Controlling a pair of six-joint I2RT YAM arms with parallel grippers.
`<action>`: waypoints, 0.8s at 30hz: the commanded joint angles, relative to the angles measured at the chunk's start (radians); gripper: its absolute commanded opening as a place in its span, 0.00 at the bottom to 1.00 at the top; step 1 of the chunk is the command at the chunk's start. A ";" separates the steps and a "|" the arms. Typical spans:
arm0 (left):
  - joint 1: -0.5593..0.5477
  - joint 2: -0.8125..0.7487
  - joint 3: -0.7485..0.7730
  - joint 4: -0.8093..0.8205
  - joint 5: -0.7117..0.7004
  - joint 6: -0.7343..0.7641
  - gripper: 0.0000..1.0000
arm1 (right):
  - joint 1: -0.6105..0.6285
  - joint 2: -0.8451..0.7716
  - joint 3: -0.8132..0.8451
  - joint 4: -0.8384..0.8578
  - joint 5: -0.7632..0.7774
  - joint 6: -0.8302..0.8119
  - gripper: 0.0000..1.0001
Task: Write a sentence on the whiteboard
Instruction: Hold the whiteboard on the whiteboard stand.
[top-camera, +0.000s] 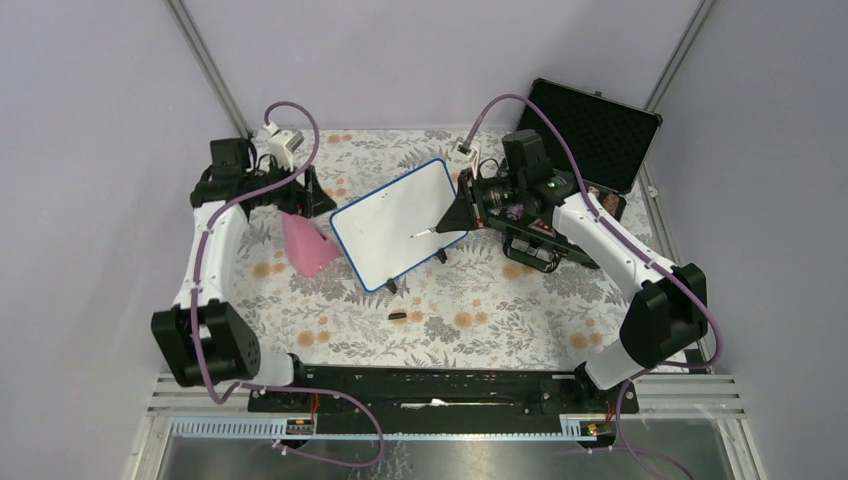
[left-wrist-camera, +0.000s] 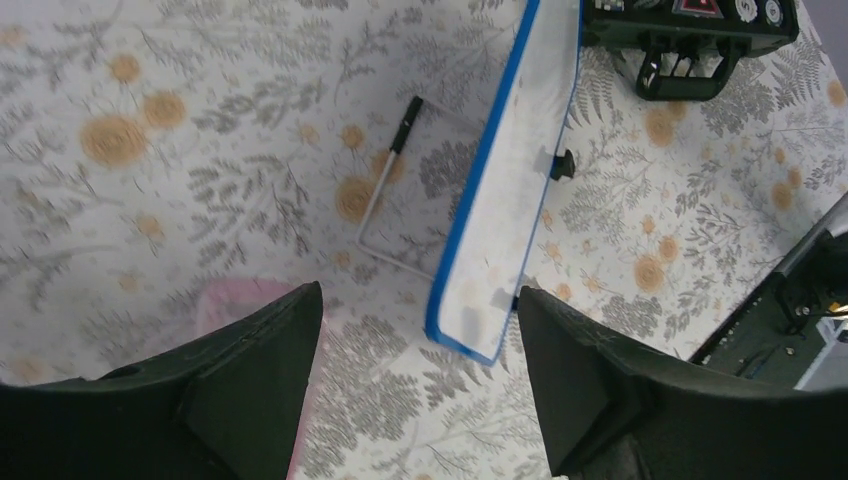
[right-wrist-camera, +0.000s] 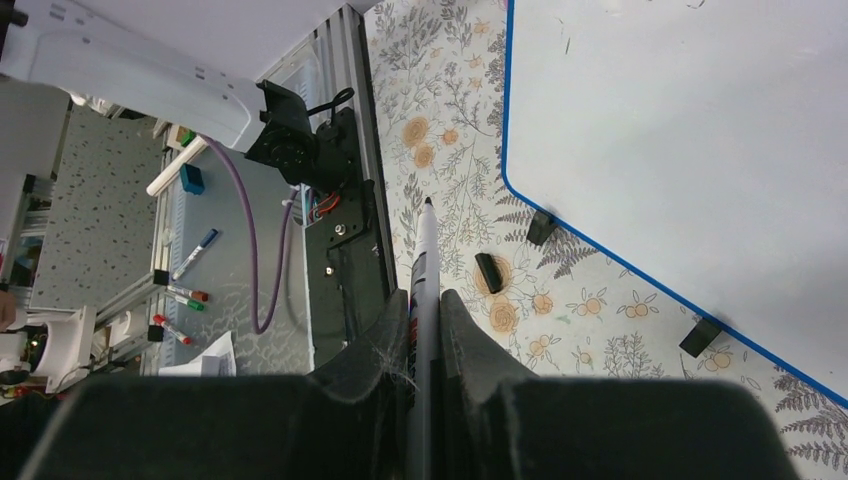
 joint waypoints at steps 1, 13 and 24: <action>-0.034 0.091 0.149 0.020 0.059 0.090 0.76 | 0.006 -0.028 0.016 -0.014 -0.048 -0.058 0.00; -0.188 0.311 0.281 0.041 0.093 0.014 0.72 | -0.068 -0.077 -0.006 -0.151 -0.060 -0.180 0.00; -0.250 0.448 0.383 0.052 0.197 -0.069 0.59 | -0.078 -0.139 -0.060 -0.152 -0.029 -0.224 0.00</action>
